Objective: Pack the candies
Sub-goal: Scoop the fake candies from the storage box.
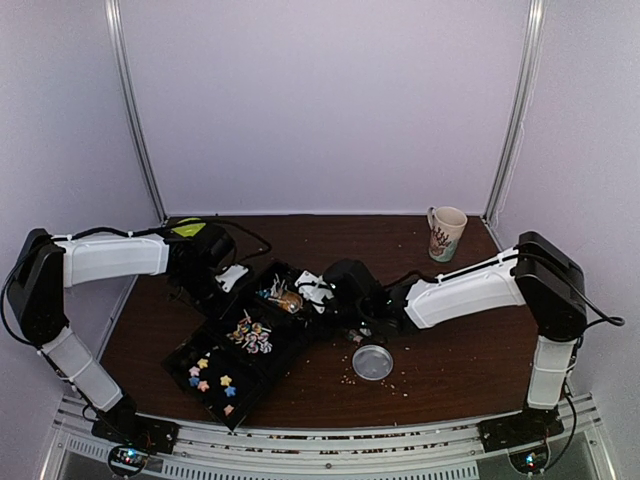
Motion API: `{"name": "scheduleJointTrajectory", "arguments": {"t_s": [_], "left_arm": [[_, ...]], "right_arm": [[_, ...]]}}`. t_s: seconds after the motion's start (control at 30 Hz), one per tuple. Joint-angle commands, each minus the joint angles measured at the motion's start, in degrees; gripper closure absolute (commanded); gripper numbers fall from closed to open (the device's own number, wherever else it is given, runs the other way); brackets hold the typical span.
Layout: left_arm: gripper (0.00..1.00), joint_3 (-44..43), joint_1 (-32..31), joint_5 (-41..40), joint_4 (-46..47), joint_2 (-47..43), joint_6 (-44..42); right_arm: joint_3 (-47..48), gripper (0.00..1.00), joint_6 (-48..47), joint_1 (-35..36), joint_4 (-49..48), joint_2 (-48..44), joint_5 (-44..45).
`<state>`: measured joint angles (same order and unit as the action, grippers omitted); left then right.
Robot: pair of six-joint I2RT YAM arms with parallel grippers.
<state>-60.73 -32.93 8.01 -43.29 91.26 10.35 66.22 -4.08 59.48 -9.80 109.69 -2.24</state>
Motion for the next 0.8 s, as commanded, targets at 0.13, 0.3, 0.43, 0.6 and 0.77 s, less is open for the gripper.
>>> {"name": "scheduleJointTrajectory", "arguments": {"t_s": [0.13, 0.3, 0.43, 0.6, 0.77], "left_arm": [[1.0, -2.4, 0.5, 3.9, 4.9, -3.0, -0.2], [1.0, -2.3, 0.5, 3.9, 4.9, -2.9, -0.2], [1.0, -2.3, 0.5, 3.8, 4.8, -3.0, -0.2], [1.0, -2.4, 0.5, 3.7, 4.8, -3.1, -0.1], [1.0, -2.3, 0.7, 3.7, 4.9, -3.2, -0.1]], "right_arm": [[-2.4, 1.0, -0.3, 0.5, -5.9, -4.5, 2.8], [-4.3, 1.0, -0.2, 0.5, -8.0, -5.8, 3.8], [-5.7, 1.0, -0.1, 0.5, -9.8, -7.0, 5.1], [-8.0, 1.0, -0.7, 0.5, -11.7, -8.8, 7.1], [-10.9, 1.0, -1.2, 0.5, -14.3, -11.1, 8.6]]}}
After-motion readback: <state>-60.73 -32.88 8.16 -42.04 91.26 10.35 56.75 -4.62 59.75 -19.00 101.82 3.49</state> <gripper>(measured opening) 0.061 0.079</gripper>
